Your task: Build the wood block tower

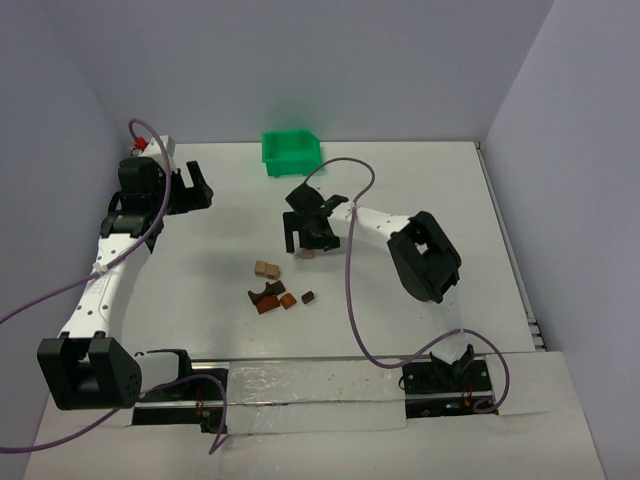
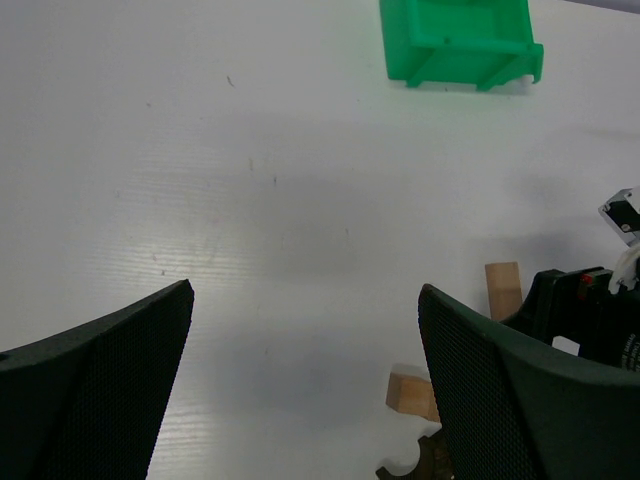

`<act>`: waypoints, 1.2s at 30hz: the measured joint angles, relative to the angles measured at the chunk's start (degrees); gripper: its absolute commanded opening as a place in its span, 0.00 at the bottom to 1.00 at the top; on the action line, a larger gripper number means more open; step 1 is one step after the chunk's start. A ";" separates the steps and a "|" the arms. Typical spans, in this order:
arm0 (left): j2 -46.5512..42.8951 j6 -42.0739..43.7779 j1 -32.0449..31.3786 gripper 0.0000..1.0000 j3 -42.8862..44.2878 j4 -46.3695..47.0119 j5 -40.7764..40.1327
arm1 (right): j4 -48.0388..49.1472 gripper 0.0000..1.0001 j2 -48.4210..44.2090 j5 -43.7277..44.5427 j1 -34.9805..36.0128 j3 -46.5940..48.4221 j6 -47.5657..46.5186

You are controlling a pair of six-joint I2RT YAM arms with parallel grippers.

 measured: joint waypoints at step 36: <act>12.36 -14.62 -29.61 0.99 -9.11 -4.93 -11.10 | -9.29 1.00 -15.98 -31.63 -19.47 1.62 -35.23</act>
